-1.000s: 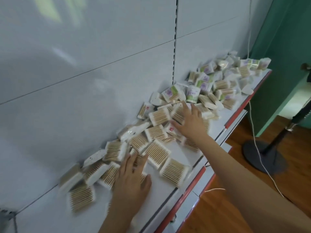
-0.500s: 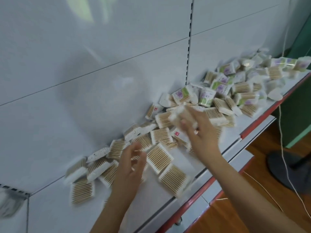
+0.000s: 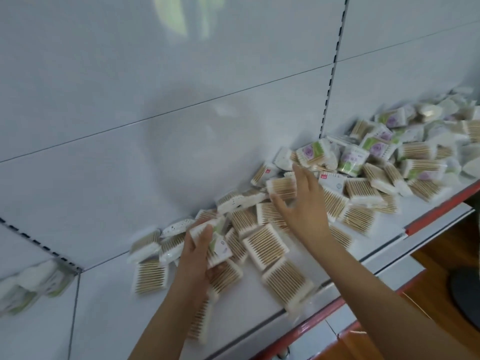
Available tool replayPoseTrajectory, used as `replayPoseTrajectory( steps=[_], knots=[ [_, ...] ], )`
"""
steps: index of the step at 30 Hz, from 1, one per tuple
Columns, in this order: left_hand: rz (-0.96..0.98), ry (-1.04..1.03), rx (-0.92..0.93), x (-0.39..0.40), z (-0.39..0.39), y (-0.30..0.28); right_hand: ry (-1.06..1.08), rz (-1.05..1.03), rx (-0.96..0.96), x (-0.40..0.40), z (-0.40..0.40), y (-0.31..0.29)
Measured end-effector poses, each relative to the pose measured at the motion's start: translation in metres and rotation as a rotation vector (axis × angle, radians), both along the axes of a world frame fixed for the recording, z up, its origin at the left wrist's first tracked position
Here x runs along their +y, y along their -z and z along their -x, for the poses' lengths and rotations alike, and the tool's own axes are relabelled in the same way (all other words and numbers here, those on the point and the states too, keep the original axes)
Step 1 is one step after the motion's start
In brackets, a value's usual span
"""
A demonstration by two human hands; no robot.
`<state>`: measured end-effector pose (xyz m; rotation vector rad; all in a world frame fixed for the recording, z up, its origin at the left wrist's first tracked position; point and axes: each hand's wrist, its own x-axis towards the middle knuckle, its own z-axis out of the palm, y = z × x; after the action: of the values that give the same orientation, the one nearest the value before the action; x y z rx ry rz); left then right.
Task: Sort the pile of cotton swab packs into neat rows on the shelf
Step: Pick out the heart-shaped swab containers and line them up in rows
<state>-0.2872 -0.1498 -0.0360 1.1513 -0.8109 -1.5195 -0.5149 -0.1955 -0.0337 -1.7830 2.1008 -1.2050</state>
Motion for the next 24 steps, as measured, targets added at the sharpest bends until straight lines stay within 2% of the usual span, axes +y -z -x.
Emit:
replayPoseTrajectory(
  steps=[4,8,10,14,16,19,24],
  knots=[
    [0.053,0.027,-0.13,0.007,0.001,0.003,0.109,-0.262,0.197,-0.03,-0.003,0.017],
    [0.096,0.071,-0.17,0.007,0.002,0.0,0.227,-0.255,0.281,-0.042,-0.007,0.015],
    [0.086,0.074,-0.173,0.009,-0.004,-0.002,0.2,-0.189,0.201,-0.039,-0.008,0.007],
    [0.085,0.037,-0.185,0.017,-0.033,-0.002,-0.113,-0.03,-0.272,-0.015,-0.033,-0.015],
    [0.077,-0.003,-0.137,0.026,-0.054,0.0,-0.246,-0.034,-0.385,0.0,-0.057,-0.023],
    [0.09,-0.043,-0.166,0.047,-0.094,-0.004,-0.415,-0.057,-0.407,0.021,-0.107,-0.025],
    [0.006,-0.343,-0.256,0.089,-0.187,0.003,-0.756,-0.09,-0.232,0.059,-0.215,0.002]
  ],
)
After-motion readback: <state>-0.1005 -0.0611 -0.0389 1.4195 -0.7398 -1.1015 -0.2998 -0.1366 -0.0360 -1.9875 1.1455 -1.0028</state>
